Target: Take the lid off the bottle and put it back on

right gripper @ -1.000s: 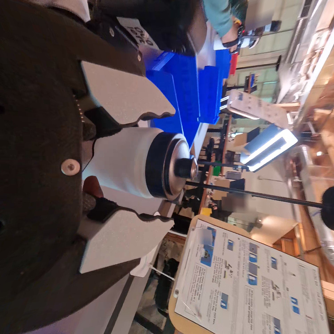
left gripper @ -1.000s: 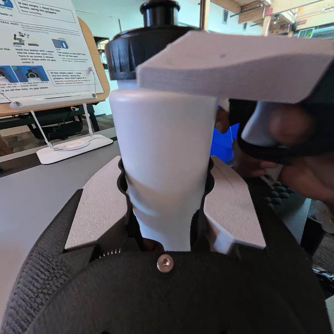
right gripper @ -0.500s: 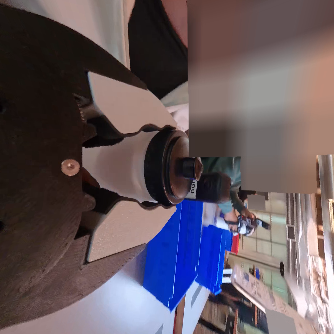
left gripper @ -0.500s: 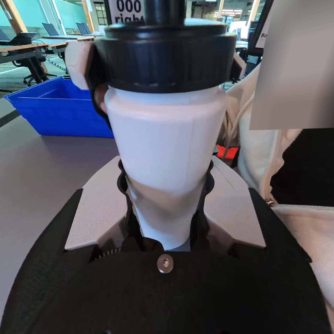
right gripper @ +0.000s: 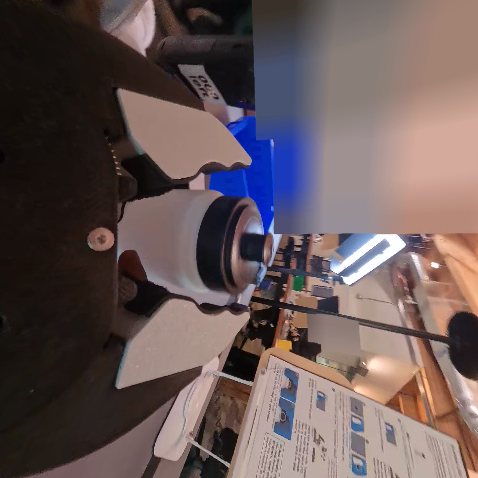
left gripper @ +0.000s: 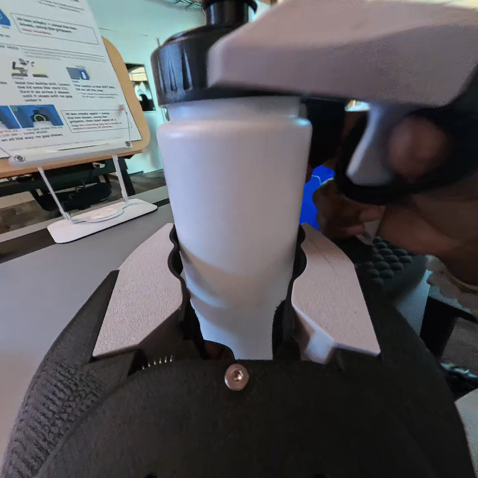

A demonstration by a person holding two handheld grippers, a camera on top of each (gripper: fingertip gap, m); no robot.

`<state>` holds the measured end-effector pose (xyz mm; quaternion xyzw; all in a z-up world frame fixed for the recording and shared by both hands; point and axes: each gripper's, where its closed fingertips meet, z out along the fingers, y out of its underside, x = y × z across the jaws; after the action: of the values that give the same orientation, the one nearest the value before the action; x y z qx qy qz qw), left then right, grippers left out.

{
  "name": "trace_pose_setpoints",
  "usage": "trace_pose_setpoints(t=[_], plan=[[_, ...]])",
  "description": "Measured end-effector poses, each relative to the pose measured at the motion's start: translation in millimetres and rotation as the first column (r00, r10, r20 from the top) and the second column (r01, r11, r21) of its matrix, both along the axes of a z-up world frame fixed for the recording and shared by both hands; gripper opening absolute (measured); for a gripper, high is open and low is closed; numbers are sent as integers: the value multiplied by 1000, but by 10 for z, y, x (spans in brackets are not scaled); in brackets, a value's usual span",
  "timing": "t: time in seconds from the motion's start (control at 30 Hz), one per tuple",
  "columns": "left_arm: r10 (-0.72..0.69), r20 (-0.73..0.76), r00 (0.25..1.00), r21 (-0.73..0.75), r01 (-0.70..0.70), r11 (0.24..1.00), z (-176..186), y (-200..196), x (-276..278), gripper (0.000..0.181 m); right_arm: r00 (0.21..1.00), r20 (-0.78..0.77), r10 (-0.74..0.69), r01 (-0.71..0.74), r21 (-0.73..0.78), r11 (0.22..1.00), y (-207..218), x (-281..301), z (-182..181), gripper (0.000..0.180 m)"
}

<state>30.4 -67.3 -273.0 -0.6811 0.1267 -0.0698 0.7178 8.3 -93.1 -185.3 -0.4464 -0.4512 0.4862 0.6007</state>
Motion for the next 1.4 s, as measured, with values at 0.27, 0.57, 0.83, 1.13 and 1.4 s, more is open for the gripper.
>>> trace_pose_setpoints(t=[0.27, 0.57, 0.83, 1.13, 1.4], plan=[[-409, 7, 912, -143, 406, 903, -73, -132, 129, 86, 886, 158, 437, -438, -25, 898, -113, -39, -67, 77], [-655, 51, 754, -176, 652, 737, -93, -322, 268, 85, 506, 198, 839, -849, -53, 525, -349, 132, -70, 77], [-584, 131, 801, -141, 598, 789, -65, -240, 177, 85, 580, 172, 796, -793, -103, 600, -242, -2, -49, 79], [-99, 6, 995, -78, 99, 992, -65, -39, -88, 85, 989, 123, 79, -87, 62, 994, 71, -3, 31, 97], [-322, 38, 946, -158, 324, 933, -94, -91, 9, 85, 885, 333, 327, -358, 35, 933, -61, -105, -89, 76]])
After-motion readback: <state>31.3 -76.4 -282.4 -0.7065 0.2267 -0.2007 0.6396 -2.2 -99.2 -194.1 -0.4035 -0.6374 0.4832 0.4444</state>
